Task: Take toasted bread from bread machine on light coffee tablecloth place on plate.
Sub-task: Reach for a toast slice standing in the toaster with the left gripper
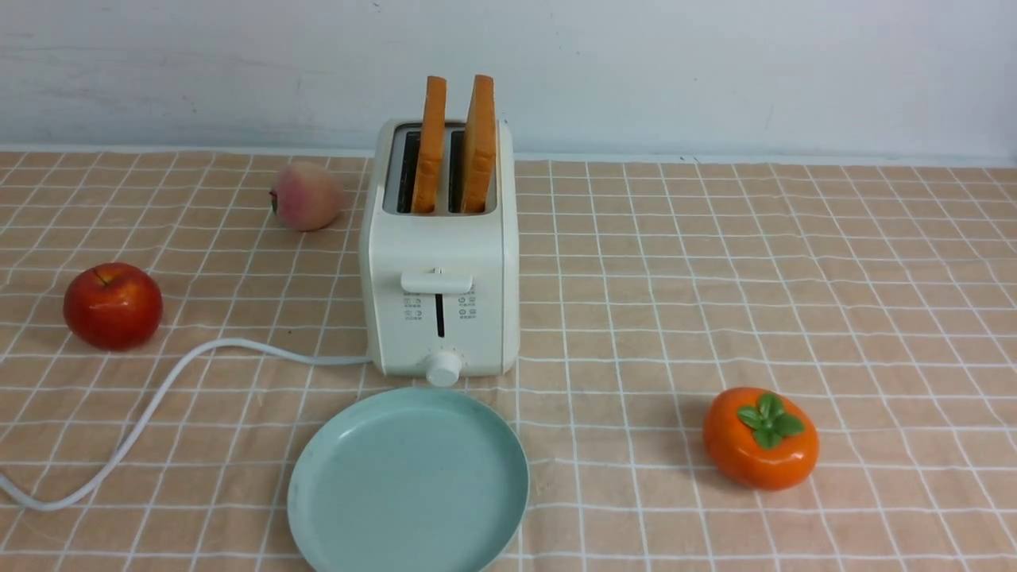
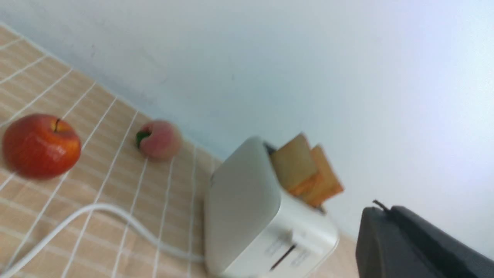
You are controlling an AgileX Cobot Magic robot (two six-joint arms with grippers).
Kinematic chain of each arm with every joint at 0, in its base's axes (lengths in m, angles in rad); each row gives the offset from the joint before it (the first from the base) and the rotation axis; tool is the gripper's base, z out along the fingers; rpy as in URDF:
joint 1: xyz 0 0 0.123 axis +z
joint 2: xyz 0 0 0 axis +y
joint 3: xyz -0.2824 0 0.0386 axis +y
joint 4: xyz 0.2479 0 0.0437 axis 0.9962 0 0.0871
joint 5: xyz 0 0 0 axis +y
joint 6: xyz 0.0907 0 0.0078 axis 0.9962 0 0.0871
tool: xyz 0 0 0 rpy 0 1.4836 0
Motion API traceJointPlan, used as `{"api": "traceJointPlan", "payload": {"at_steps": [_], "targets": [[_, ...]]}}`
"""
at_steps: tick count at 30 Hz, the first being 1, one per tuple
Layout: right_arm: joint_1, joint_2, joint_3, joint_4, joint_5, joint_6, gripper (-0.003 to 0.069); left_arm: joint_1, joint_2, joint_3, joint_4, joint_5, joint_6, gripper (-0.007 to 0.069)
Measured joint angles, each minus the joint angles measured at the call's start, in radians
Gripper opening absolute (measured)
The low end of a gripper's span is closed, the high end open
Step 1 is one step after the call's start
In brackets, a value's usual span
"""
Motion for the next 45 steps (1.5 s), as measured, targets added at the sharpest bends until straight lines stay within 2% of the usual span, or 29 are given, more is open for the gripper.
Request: {"api": "traceJointPlan", "payload": {"at_steps": [1,2,3,4,5,7,11,15,20,23,25,26,31,33,37,38,39,41,43,45], "targets": [[0.000,0.000,-0.041,-0.018,0.064,0.009,0.0213,0.000,0.066,-0.063,0.002,0.093,0.017,-0.0014],[0.000,0.000,-0.051,-0.023,0.079,0.010,0.0210,0.000,0.079,-0.075,0.002,0.112,0.020,-0.0014],[0.001,0.022,-0.144,-0.052,0.241,0.011,0.0162,0.000,0.192,-0.189,0.002,0.264,0.048,-0.0014],[0.001,0.027,-0.157,-0.055,0.241,0.011,0.0162,0.000,0.221,-0.201,0.002,0.300,0.052,-0.0014],[0.001,0.088,-0.277,-0.077,0.445,-0.020,0.0085,0.000,0.346,-0.301,0.003,0.435,0.085,-0.0014],[0.001,0.176,-0.401,-0.084,0.620,-0.087,0.0012,0.000,0.462,-0.379,-0.002,0.508,0.116,-0.0014],[0.001,0.394,-0.582,-0.074,0.929,-0.253,-0.0018,0.000,0.661,-0.499,-0.067,0.549,0.225,-0.0014],[0.001,0.550,-0.652,-0.027,1.066,-0.363,-0.0018,0.000,0.790,-0.616,-0.158,0.543,0.327,-0.0014],[0.001,0.619,-0.659,0.057,1.075,-0.444,-0.0016,-0.035,0.934,-0.818,-0.187,0.551,0.373,-0.0014],[0.001,0.622,-0.659,0.108,1.059,-0.485,-0.0013,-0.146,1.055,-0.969,-0.117,0.560,0.371,-0.0014],[0.001,0.622,-0.661,0.121,1.043,-0.493,-0.0011,-0.217,1.136,-1.068,-0.030,0.547,0.323,-0.0014],[0.001,0.622,-0.661,0.122,1.043,-0.493,-0.0011,-0.228,1.151,-1.076,-0.021,0.544,0.318,-0.0014],[0.001,0.622,-0.661,0.127,1.026,-0.501,-0.0008,-0.304,1.323,-1.238,0.182,0.522,0.196,0.0005],[0.001,0.622,-0.661,0.127,1.024,-0.504,-0.0008,-0.322,1.393,-1.290,0.246,0.499,0.164,0.0058],[0.001,0.622,-0.662,0.131,1.021,-0.507,-0.0005,-0.342,1.519,-1.355,0.297,0.421,0.142,0.0263],[0.001,0.622,-0.662,0.131,1.021,-0.507,-0.0005,-0.343,1.527,-1.357,0.298,0.414,0.140,0.0284],[0.001,0.622,-0.662,0.131,1.021,-0.507,-0.0003,-0.344,1.556,-1.361,0.300,0.400,0.133,0.0353],[0.001,0.622,-0.662,0.131,1.019,-0.508,-0.0001,-0.344,1.595,-1.363,0.310,0.391,0.129,0.0436],[0.001,0.622,-0.662,0.131,1.019,-0.508,0.0000,-0.344,1.623,-1.363,0.319,0.386,0.127,0.0475],[0.001,0.622,-0.662,0.131,1.019,-0.508,0.0001,-0.344,1.648,-1.363,0.335,0.380,0.127,0.0482]]}}
